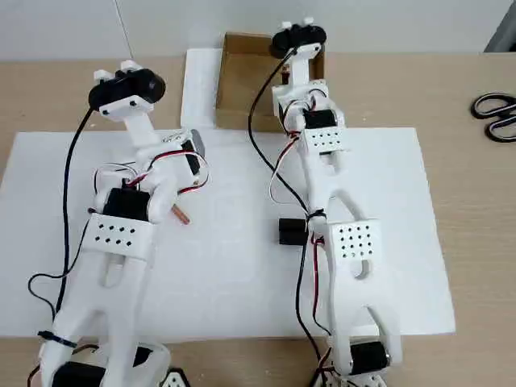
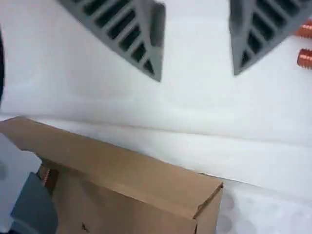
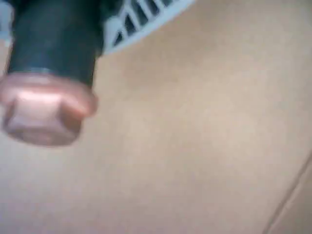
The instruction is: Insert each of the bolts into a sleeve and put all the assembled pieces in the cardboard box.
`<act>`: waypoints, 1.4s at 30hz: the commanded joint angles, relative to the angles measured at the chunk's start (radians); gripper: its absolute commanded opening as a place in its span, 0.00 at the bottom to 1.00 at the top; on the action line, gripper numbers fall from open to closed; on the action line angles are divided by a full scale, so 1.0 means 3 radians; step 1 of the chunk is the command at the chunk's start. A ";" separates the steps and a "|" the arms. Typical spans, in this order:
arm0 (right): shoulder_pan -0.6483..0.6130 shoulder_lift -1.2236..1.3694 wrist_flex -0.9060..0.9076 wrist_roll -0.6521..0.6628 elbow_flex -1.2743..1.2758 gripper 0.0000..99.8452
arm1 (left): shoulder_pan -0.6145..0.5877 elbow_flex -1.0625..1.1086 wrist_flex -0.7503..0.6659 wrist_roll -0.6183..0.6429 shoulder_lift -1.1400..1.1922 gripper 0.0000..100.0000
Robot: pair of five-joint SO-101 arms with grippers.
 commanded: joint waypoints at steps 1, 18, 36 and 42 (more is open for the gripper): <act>0.0023 -0.0090 0.0008 0.0031 -0.0276 0.08 | 0.0020 -0.0038 -0.0061 -0.0015 -0.0031 0.09; -0.0054 -0.0090 0.1598 0.0005 -0.1550 0.24 | 0.0107 -0.0090 -0.0051 -0.0015 -0.0036 0.09; -0.0355 -0.1031 0.3593 -0.0384 -0.1857 0.24 | 0.0107 -0.0361 0.0189 0.0107 -0.0036 0.09; -0.0519 -0.1752 0.3613 -0.0430 -0.1008 0.20 | 0.0118 -0.0340 0.0281 0.0113 -0.0358 0.09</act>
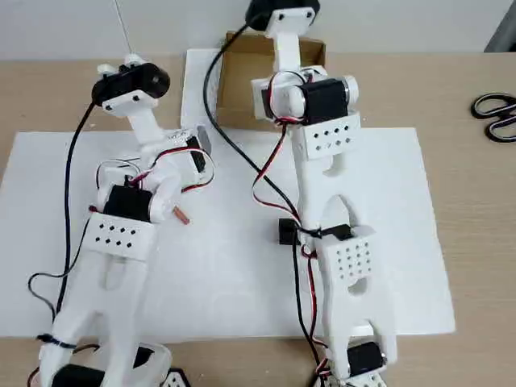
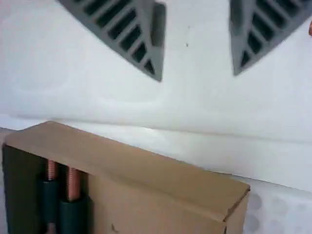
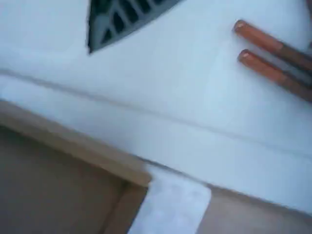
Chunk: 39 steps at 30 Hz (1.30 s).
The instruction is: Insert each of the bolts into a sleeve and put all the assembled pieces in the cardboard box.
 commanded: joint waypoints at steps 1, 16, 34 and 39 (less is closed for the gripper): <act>-0.0038 -0.0698 0.0069 -0.0143 0.0639 0.18 | 0.0005 -0.0130 0.0077 0.0020 -0.0307 0.09; -0.0013 -0.2688 0.0038 -0.0598 0.4163 0.14 | 0.0010 0.0657 0.0077 0.0010 -0.1095 0.09; -0.0013 -0.1967 -0.0621 -0.2435 0.4445 0.14 | 0.0010 0.1261 0.0072 -0.0051 -0.1632 0.09; 0.0038 -0.1813 -0.0887 -0.2547 0.4439 0.14 | 0.0010 0.1373 0.0005 -0.0164 -0.1713 0.09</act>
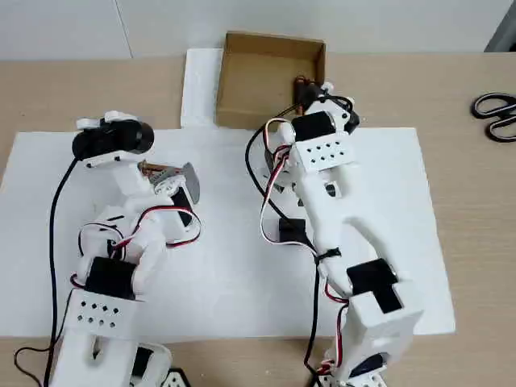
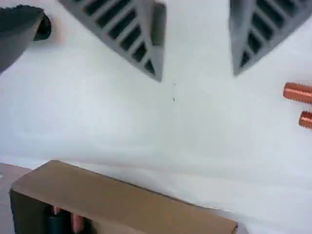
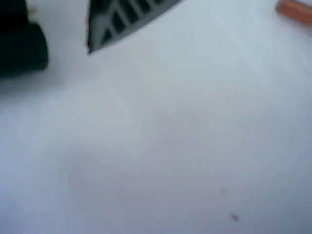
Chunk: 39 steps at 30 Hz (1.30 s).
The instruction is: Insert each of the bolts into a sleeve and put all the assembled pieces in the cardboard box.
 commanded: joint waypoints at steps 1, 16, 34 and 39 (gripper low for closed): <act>0.0090 0.0023 -0.0207 -0.0056 -0.0010 0.14 | 0.0010 0.0049 -0.0107 -0.0066 -0.0107 0.09; 0.0453 0.0350 -0.0504 -0.0302 -0.0041 0.14 | 0.0015 0.0412 -0.0588 -0.0199 -0.0199 0.09; 0.0483 0.0642 -0.0473 -0.0389 -0.0276 0.14 | 0.0015 0.0417 -0.0588 -0.0189 -0.0199 0.09; 0.0606 0.0647 -0.0473 -0.0389 -0.0261 0.14 | 0.0015 0.0417 -0.0588 -0.0189 -0.0199 0.09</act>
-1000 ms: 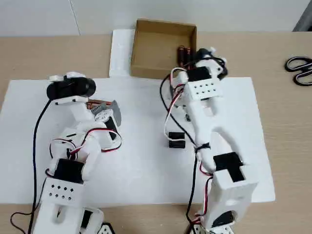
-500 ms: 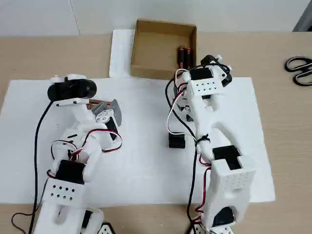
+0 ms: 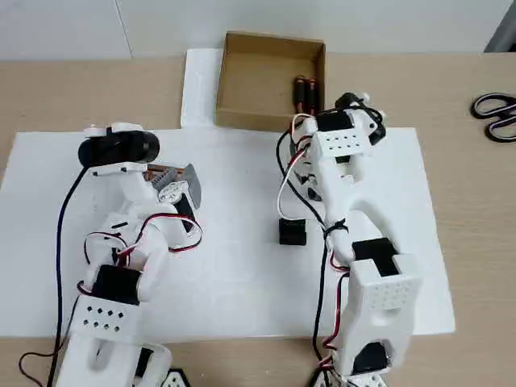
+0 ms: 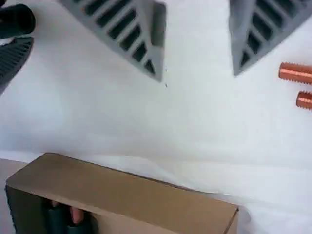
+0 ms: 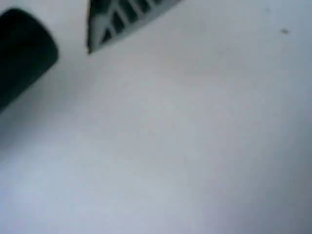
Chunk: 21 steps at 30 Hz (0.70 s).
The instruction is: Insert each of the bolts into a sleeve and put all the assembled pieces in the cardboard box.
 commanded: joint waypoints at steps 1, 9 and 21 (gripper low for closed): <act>0.0120 -0.0008 -0.0018 -0.0020 -0.0118 0.14 | 0.0015 -0.0008 -0.0082 -0.0020 -0.0056 0.09; 0.0202 0.0248 0.0095 -0.0020 -0.0133 0.14 | 0.0015 -0.0008 -0.0082 -0.0020 -0.0051 0.09; 0.0130 0.0269 0.0100 -0.0020 -0.0138 0.14 | 0.0015 -0.0008 -0.0082 -0.0026 -0.0051 0.09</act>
